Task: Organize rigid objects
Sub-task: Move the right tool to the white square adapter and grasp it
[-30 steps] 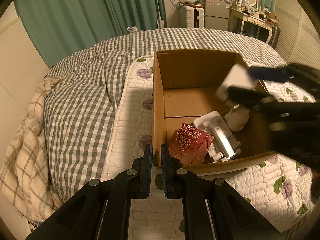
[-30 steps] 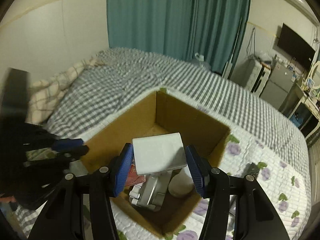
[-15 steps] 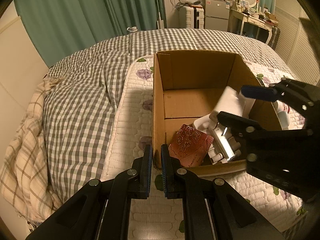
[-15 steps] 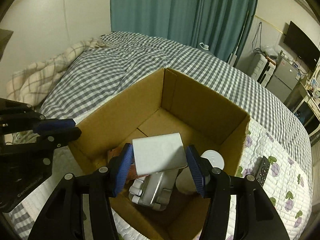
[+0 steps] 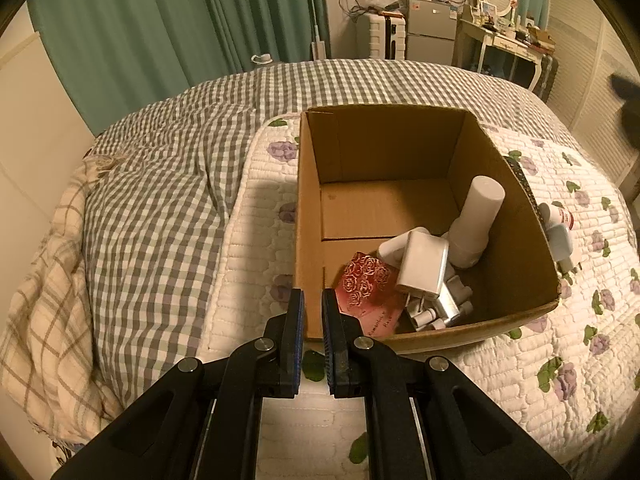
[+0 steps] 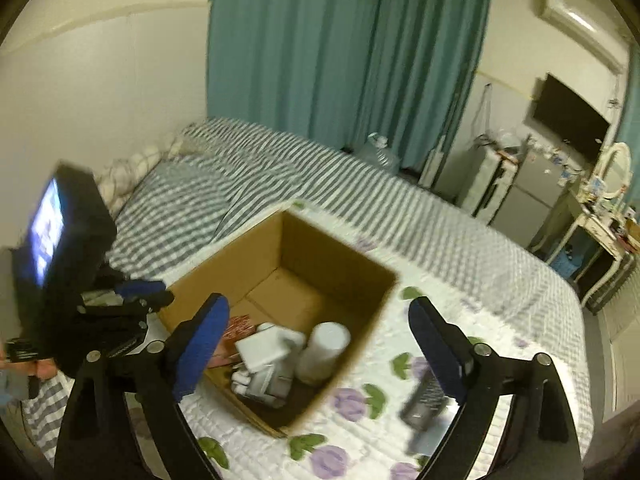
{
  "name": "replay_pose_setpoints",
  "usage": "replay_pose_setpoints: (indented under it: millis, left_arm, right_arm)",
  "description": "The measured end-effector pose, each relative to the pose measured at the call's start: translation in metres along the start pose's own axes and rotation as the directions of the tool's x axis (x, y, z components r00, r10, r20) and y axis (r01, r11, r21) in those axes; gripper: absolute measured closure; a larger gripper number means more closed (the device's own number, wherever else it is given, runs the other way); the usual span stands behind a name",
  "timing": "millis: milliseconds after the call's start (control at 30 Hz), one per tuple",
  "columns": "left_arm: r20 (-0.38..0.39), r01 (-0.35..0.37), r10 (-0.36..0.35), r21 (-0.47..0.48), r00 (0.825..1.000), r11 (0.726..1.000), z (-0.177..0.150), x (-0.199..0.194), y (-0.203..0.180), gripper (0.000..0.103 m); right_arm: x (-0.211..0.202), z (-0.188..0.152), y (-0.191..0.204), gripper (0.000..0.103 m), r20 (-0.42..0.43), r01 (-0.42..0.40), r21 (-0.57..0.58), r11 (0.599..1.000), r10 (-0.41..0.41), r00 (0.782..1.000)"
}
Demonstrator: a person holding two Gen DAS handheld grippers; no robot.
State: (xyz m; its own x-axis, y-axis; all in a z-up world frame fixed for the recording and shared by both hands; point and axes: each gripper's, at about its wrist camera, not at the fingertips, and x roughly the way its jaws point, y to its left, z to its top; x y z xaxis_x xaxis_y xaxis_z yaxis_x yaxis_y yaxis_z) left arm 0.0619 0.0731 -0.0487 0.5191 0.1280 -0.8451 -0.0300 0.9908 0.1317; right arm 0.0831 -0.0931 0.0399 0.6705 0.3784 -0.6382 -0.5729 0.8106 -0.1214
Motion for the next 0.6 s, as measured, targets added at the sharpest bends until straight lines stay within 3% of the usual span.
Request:
replay_pose_setpoints:
  millis: [133, 333, 600]
  left_arm:
    - [-0.006, 0.000, 0.000, 0.004, 1.000, 1.000, 0.000, 0.002, -0.003, 0.094]
    - [0.011, -0.012, 0.012, -0.012, 1.000, 1.000, 0.002, -0.003, 0.005, 0.094]
    - [-0.004, -0.034, 0.034, -0.017, 0.999, 0.999, 0.002, 0.001, 0.015, 0.094]
  right_arm:
    - [-0.033, 0.004, -0.030, 0.007, 0.037, 0.058, 0.037, 0.998, -0.059, 0.998]
    - [-0.064, -0.016, -0.067, 0.006, 0.047, 0.182, 0.064, 0.981, -0.185, 0.982]
    - [-0.038, -0.064, -0.108, 0.006, -0.051, 0.182, 0.186, 0.966, -0.175, 0.983]
